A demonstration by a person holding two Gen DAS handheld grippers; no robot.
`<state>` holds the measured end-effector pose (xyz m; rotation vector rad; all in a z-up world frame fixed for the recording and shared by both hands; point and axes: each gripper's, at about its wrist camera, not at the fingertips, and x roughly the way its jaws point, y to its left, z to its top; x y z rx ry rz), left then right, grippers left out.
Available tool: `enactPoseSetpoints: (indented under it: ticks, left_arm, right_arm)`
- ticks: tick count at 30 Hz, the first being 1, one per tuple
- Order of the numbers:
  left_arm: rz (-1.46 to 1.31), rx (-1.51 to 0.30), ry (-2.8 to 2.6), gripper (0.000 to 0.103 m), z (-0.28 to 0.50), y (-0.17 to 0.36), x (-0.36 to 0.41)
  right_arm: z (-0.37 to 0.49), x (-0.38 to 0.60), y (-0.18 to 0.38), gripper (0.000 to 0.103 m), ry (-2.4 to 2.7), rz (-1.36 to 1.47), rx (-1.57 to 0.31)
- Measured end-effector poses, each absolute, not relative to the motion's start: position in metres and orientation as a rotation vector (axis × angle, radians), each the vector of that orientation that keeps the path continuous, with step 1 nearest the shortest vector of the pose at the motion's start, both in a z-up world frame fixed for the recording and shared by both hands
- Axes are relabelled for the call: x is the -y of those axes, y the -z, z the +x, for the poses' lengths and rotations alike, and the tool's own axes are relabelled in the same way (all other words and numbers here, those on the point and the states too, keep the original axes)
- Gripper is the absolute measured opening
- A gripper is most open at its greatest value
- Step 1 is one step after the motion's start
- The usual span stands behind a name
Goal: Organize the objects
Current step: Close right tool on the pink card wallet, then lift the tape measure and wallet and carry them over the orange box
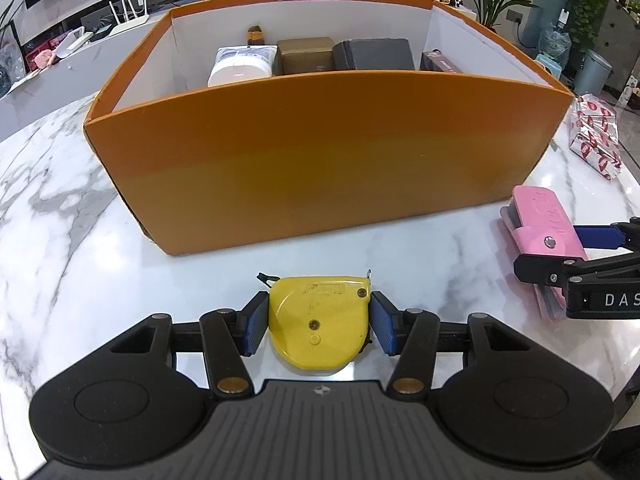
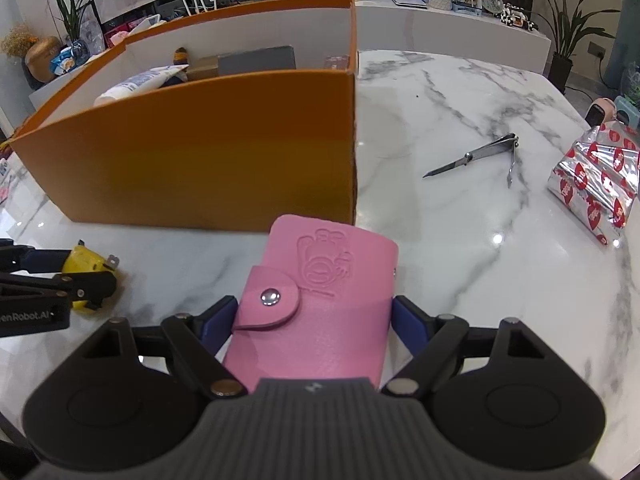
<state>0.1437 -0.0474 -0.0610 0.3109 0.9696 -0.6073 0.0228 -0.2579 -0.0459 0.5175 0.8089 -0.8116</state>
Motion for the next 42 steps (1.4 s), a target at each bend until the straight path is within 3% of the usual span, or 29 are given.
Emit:
enactPoseSetpoints:
  ticks: [24,42]
  left_arm:
    - [0.286,-0.880,0.631,0.062,0.120,0.015,0.042]
    - [0.148,-0.637,0.551,0.062,0.147,-0.066,0.054]
  right_arm:
    - [0.021,0.211,-0.010,0.084,0.723,0.439,-0.722]
    - [0.035,0.216,-0.094,0.084,0.779,0.366,-0.504]
